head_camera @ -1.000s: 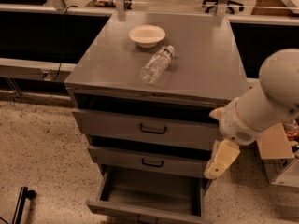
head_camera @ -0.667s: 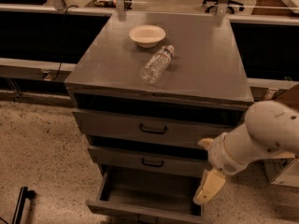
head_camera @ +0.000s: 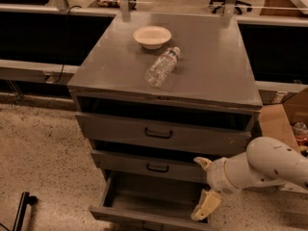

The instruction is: Close bottom drawer

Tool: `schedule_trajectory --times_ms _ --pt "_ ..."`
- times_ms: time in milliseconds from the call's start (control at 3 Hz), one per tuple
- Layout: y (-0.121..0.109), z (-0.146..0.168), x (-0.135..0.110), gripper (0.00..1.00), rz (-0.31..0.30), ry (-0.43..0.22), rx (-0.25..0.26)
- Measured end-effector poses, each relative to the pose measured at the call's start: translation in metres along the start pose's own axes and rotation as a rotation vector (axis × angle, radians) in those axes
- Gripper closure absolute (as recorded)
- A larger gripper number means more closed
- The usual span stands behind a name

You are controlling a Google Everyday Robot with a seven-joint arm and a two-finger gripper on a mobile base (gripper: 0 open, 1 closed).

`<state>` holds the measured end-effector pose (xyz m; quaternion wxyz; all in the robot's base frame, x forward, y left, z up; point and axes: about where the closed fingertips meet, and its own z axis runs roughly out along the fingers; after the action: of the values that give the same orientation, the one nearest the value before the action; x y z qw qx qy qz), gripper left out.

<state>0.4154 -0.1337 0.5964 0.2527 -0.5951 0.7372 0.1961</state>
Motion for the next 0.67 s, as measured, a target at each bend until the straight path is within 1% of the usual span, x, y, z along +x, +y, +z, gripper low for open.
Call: schedule_trajectory --times_ms 333,667 --pt "-0.001 0.006 0.003 0.0 0.01 0.008 -0.014" --pt "0.017 0.059 0.05 0.0 0.066 0.064 -0.066"
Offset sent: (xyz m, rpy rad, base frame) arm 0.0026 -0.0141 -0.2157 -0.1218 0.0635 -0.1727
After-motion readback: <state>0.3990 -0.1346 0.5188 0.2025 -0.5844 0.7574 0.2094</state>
